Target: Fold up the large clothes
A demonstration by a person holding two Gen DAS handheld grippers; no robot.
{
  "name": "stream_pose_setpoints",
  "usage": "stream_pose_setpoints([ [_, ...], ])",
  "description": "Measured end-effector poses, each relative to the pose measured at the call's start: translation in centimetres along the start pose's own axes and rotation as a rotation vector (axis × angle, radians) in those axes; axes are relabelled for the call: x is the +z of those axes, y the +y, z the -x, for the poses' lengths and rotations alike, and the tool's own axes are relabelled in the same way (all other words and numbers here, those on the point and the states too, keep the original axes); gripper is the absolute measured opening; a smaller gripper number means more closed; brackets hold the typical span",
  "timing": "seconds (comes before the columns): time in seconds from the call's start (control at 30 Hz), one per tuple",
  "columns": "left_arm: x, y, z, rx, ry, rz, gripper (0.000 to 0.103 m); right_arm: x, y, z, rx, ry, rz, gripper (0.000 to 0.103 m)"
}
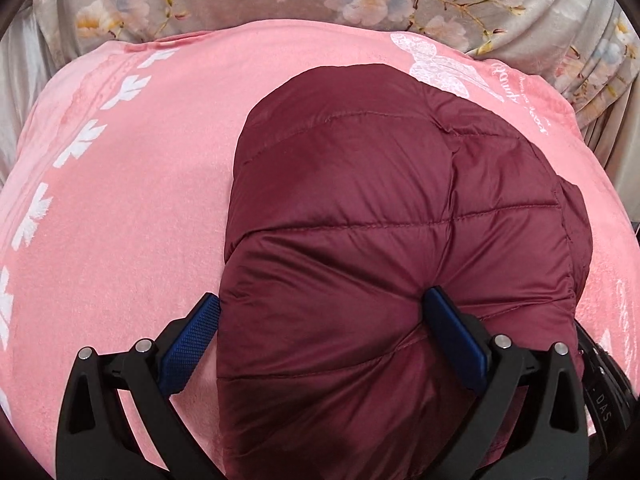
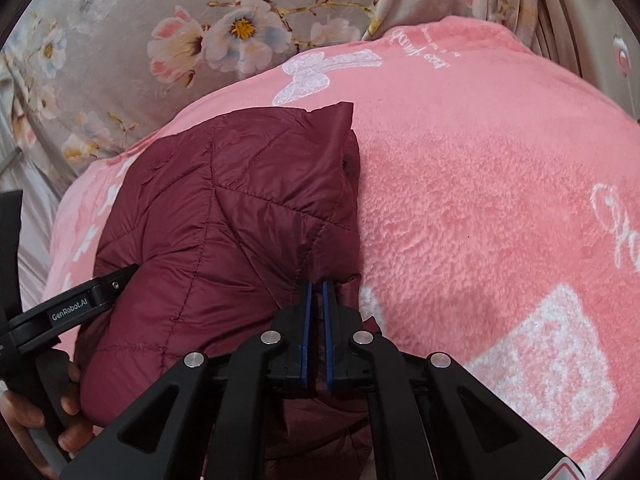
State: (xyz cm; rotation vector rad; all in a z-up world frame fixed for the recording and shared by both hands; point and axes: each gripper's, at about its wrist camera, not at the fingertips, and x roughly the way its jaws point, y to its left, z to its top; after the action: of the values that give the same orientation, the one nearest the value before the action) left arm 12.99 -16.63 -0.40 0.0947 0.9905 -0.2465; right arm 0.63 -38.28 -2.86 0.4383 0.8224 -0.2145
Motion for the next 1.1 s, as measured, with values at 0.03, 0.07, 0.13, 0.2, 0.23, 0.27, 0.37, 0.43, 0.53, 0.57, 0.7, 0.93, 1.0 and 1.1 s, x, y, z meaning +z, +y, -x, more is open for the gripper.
stream_pose_setpoints([
  [0.03,0.0,-0.1,0.0,0.004,-0.003,-0.001,0.098,-0.1,0.4,0.1,-0.021,-0.007,0.02,0.003],
  [0.07,-0.1,-0.3,-0.1,0.008,-0.007,-0.003,0.098,-0.2,0.7,0.1,-0.039,-0.012,0.036,0.004],
  [0.13,-0.1,-0.4,-0.1,0.014,-0.014,-0.006,0.098,-0.2,0.9,0.1,-0.054,-0.016,0.051,0.005],
  [0.2,-0.2,-0.4,-0.2,0.018,-0.02,-0.007,0.098,-0.2,0.9,0.1,-0.049,-0.015,0.047,0.005],
  [0.23,-0.3,-0.6,-0.2,0.021,-0.025,-0.007,0.098,-0.2,0.8,0.1,-0.04,-0.014,0.039,0.005],
  [0.27,-0.3,-0.6,-0.2,0.022,-0.029,-0.007,0.098,-0.2,0.6,0.1,-0.03,-0.013,0.031,0.006],
  [0.37,-0.2,0.3,0.0,-0.04,-0.015,0.016,0.098,0.1,-0.6,0.4,0.039,-0.009,-0.032,0.009],
  [0.43,0.0,2.2,0.3,-0.157,0.036,0.074,0.098,0.4,-2.0,1.3,0.112,0.014,-0.109,0.022],
  [0.53,0.0,6.6,0.0,-0.364,0.096,0.251,0.098,1.2,-4.2,2.2,0.211,0.024,-0.229,0.071],
  [0.57,-0.1,7.6,-0.4,-0.39,0.117,0.291,0.098,1.4,-4.6,2.1,0.227,0.034,-0.252,0.072],
  [0.7,-0.9,8.9,-1.7,-0.436,0.151,0.338,0.098,1.8,-5.3,-0.5,0.329,0.17,-0.307,0.072],
  [0.93,-1.0,5.5,-1.7,-0.478,0.139,0.214,0.098,1.7,-3.5,-2.6,0.532,0.238,-0.327,0.072],
  [1.0,-0.9,4.7,-1.4,-0.442,0.133,0.189,0.093,2.0,-2.2,-2.8,0.494,0.219,-0.282,0.068],
  [1.1,-0.4,4.3,0.3,-0.405,0.088,0.147,0.066,2.2,-0.9,-2.4,0.497,0.201,-0.275,0.031],
])
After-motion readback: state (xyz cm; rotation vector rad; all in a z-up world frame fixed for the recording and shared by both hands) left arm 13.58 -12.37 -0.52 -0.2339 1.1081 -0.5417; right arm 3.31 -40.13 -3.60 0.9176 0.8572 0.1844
